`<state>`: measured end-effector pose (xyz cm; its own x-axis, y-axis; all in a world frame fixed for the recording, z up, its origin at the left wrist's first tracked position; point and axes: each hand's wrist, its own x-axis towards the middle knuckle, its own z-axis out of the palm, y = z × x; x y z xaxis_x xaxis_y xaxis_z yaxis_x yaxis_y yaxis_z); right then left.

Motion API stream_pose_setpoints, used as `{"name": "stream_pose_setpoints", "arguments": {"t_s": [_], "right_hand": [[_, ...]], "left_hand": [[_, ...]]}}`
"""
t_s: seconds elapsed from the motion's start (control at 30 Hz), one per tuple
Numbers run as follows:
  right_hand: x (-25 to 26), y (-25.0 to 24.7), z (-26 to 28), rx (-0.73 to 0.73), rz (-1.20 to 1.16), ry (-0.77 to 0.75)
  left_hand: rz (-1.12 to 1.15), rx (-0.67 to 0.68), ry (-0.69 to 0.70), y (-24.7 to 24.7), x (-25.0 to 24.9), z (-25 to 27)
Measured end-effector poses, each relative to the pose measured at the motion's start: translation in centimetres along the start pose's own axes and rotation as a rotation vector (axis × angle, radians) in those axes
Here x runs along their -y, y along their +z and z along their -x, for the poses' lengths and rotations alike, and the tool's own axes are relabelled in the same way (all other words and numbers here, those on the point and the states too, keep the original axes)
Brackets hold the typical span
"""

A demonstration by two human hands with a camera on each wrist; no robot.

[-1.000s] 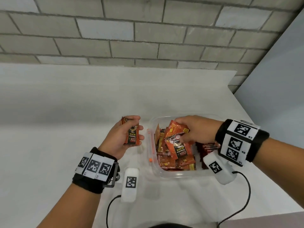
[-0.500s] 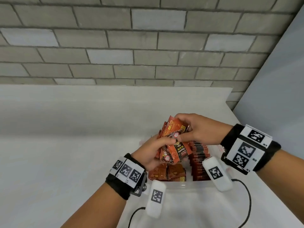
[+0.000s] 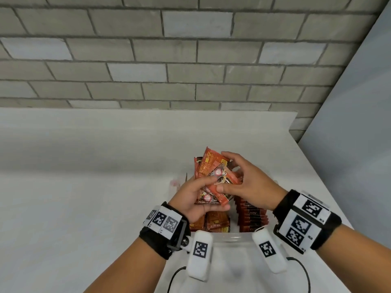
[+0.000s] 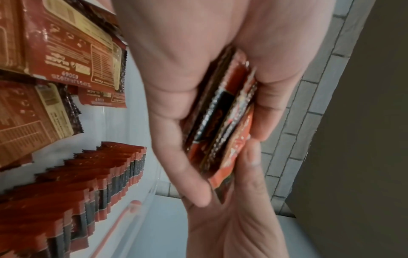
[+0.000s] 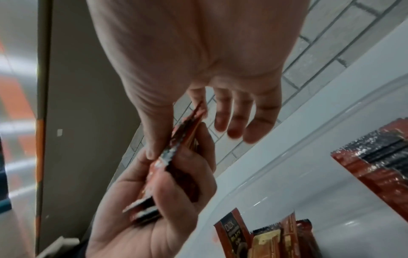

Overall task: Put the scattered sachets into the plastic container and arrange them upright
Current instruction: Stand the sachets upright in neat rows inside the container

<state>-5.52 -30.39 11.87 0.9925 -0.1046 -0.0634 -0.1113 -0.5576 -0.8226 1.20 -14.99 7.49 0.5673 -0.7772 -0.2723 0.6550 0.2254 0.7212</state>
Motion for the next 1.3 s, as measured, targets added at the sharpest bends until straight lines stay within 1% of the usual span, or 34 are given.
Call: {"name": "stream_pose_setpoints", "arguments": {"t_s": [0.07,0.13,0.2,0.27,0.37,0.43,0.5,0.6,0.67,0.77,0.87,0.93,1.03,1.13,1.23,1.3], "right_hand": [[-0.5,-0.1,0.0,0.056,-0.138,0.004],[-0.7,-0.5,0.1,0.088,-0.166,0.008],[-0.8,-0.8,0.0,0.089,-0.181,0.024],[-1.1,-0.9,-0.2,0.04,-0.288,0.078],[-1.7,-0.7,-0.8,-0.071,-0.496,0.185],[-2.0,-0.4,-1.1,-0.091,-0.587,0.24],[-2.1,-0.1,-1.3,-0.077,-0.64,0.282],[-2.3,0.1,-1.5,-0.053,-0.665,0.311],[-2.5,0.0,-1.7,-0.082,-0.671,0.312],[-2.7,-0.7,-1.7,-0.115,-0.721,0.274],[-3.1,-1.3,-1.4,-0.132,-0.771,0.245],[-3.2,-1.4,-1.3,-0.1,-0.714,0.24],[-3.1,-0.9,-1.1,-0.024,-0.598,0.233],[-3.0,-0.7,-0.9,-0.044,-0.575,0.2],[-3.1,-0.9,-1.0,-0.104,-0.594,0.217],[-3.3,-1.0,-0.9,-0.104,-0.626,0.242]], "left_hand": [[0.026,-0.021,-0.004,0.0,0.0,-0.2],[0.044,-0.049,-0.009,0.0,-0.1,-0.3],[0.061,-0.05,0.002,0.0,-0.2,-0.4],[0.06,-0.043,0.022,0.0,-0.2,-0.5],[0.044,-0.084,0.073,-0.1,-0.2,-0.8],[0.024,-0.113,0.128,-0.1,-0.2,-1.1],[0.014,-0.14,0.177,0.0,-0.4,-1.4],[0.024,-0.167,0.208,-0.1,-0.6,-1.7],[0.05,-0.167,0.209,-0.3,-0.6,-1.8],[0.073,-0.148,0.2,-0.9,-0.8,-1.9],[-0.031,-0.105,0.125,-1.2,-0.8,-1.5],[-0.152,-0.069,0.059,-1.0,-0.7,-1.2],[-0.235,-0.058,0.025,-0.7,-0.4,-1.2],[-0.197,-0.046,0.031,-0.6,-0.3,-1.0],[-0.083,-0.085,0.013,-0.8,-0.7,-0.9],[-0.125,-0.108,0.04,-1.2,-0.8,-1.0]]}}
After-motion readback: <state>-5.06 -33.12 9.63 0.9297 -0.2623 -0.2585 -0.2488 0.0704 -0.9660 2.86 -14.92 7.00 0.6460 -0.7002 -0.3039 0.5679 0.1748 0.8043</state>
